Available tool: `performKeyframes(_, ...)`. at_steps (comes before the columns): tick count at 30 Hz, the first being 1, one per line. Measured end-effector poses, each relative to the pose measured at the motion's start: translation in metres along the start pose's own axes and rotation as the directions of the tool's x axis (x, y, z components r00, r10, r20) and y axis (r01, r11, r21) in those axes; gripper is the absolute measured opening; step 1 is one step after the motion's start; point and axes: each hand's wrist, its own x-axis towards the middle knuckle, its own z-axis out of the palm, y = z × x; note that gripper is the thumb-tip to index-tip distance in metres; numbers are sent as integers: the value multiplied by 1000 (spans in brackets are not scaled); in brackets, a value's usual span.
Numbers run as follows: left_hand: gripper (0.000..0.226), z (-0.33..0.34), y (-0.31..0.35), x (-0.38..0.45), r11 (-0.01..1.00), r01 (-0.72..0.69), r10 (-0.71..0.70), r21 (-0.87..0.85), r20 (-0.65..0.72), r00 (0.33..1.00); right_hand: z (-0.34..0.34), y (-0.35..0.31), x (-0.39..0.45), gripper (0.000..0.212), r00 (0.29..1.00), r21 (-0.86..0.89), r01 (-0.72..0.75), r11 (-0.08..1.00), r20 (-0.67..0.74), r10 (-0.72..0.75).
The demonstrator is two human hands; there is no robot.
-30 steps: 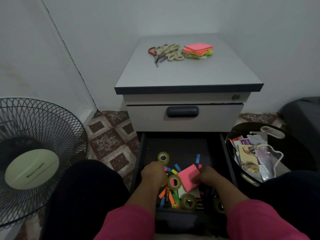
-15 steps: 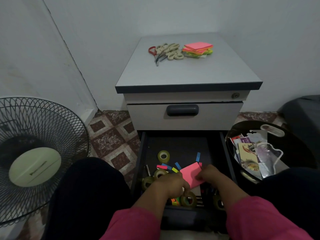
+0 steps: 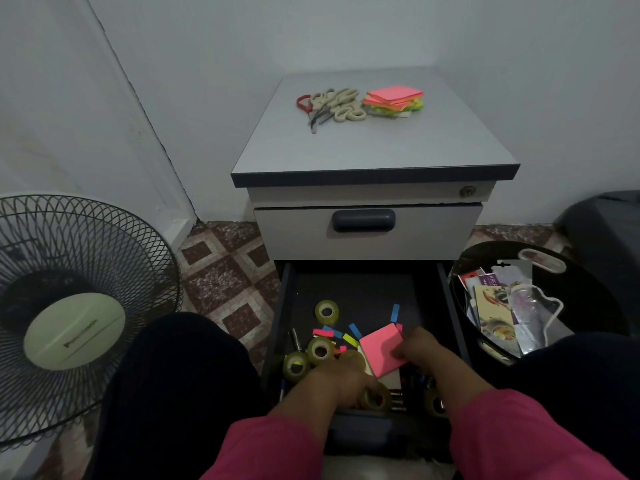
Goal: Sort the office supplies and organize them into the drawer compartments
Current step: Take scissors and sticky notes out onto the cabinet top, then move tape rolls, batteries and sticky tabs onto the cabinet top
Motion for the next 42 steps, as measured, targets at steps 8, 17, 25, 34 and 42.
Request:
performKeyframes(8, 38, -4, 2, -8, 926, -77, 120, 370, -96, 988, -5, 1, -6, 37, 1000, 113, -2, 994, -13, 3)
performKeyframes(17, 36, -15, -9, -9, 995, -38, 62, 92, -274, 960, -15, 0, -15, 15, 990, 387, 112, 915, -127, -67)
performKeyframes(25, 39, -59, -7, -38, 992, 5, 84, 123, -701, 708, -40, -44, -52, 30, 914, 571, 365, 736, -372, -165)
performKeyframes(34, 34, -179, 8, -92, 995, -5, 98, 98, -995, 33, -87, -119, -117, 23, 729, 623, 683, 381, -614, -303)
performKeyframes(42, 37, -290, -12, -84, 963, 264, -123, -59, -964, 235, -148, -202, -100, 25, 659, 569, 744, 349, -711, -245)
